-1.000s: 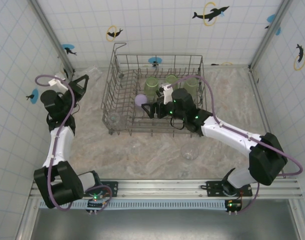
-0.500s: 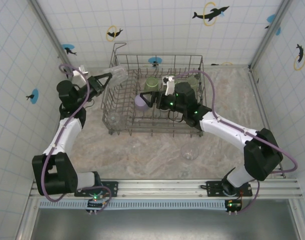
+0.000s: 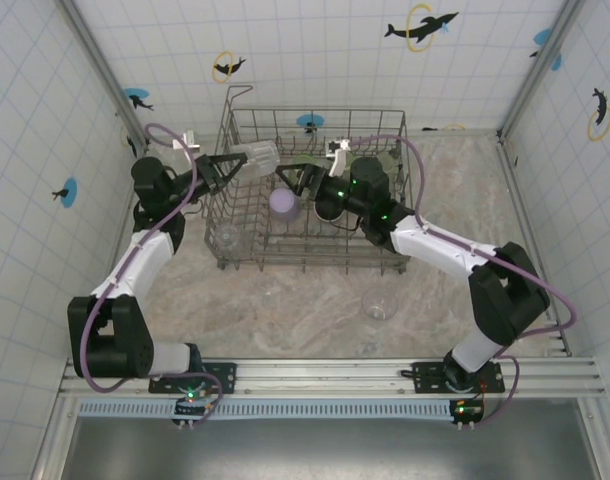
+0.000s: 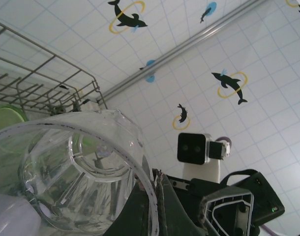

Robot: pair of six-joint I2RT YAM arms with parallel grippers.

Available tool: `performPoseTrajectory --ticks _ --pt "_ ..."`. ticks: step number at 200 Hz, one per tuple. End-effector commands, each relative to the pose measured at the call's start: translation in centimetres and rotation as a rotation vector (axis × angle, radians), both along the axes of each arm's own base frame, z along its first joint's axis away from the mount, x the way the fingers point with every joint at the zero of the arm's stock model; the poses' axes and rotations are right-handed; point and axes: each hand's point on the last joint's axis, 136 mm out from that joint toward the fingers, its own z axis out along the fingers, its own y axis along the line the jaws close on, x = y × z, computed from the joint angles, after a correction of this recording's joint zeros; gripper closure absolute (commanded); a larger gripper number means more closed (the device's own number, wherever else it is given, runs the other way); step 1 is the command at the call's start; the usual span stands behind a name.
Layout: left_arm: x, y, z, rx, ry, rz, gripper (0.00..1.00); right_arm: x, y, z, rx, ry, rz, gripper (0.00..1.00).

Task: Load the cups into the dish rack

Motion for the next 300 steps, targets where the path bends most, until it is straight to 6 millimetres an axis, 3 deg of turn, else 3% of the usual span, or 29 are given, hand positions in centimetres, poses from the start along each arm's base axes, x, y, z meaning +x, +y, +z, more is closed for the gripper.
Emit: performPoseTrajectory --ticks 1,132,164,223,257,300 --pt "-0.8 -0.9 3.0 -0.012 -0.107 -0.063 1.0 0.8 0.5 2.9 0.101 -0.025 0.028 0.0" --pt "-2.0 -3.2 2.3 -0.042 -0.091 -0.145 1.0 3.0 0.7 3.3 0.301 0.07 0.085 0.02" --pt "-2.2 -3.5 2.2 -0.045 -0.089 -0.16 1.0 3.4 0.5 3.6 0.355 0.08 0.095 0.14" --pt "-1.7 -3.6 1.3 -0.03 -0.067 -0.153 1.0 3.0 0.6 4.5 0.416 0.075 0.147 0.5" --pt "-1.3 -3.5 1.2 -0.016 -0.067 -0.136 0.91 2.8 0.5 4.7 0.405 0.061 0.144 0.56" --pt "-0.6 -2.9 0.7 0.068 -0.081 -0.048 0.5 3.0 -0.1 4.1 0.313 0.041 0.082 0.57"
